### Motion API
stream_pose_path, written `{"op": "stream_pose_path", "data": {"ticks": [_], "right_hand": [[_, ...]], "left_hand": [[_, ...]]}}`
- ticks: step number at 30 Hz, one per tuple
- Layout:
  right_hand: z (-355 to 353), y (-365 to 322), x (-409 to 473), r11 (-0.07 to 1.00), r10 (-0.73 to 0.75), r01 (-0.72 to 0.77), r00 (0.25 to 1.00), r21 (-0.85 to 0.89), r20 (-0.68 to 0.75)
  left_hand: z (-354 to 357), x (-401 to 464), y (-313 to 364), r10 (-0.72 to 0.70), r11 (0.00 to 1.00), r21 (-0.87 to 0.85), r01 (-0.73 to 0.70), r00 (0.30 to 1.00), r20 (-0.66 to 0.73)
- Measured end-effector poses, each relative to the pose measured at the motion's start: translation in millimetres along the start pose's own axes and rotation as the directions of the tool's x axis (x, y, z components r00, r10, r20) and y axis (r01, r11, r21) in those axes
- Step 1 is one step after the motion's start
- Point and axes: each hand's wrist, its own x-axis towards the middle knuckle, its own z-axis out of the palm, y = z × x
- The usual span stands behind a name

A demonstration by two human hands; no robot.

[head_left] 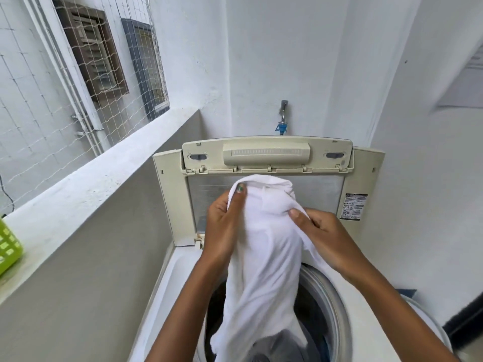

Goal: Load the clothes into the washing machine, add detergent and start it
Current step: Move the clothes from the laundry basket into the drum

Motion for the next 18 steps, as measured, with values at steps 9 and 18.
{"op": "stream_pose_path", "data": {"ticks": [9, 18], "right_hand": [[-49, -4, 5, 0.989, 0.078, -0.015, 0.899, 0.149, -0.432], [-60, -42, 25, 0.978, -0.009, 0.103, 0.889, 0.181, -0.459]], "left_hand": [[-29, 17, 22, -0.017, 0.998, 0.065, 0.024, 0.994, -0.104], [-29, 16, 8, -0.047, 0.958, 0.286, 0.031, 0.998, 0.048]]}}
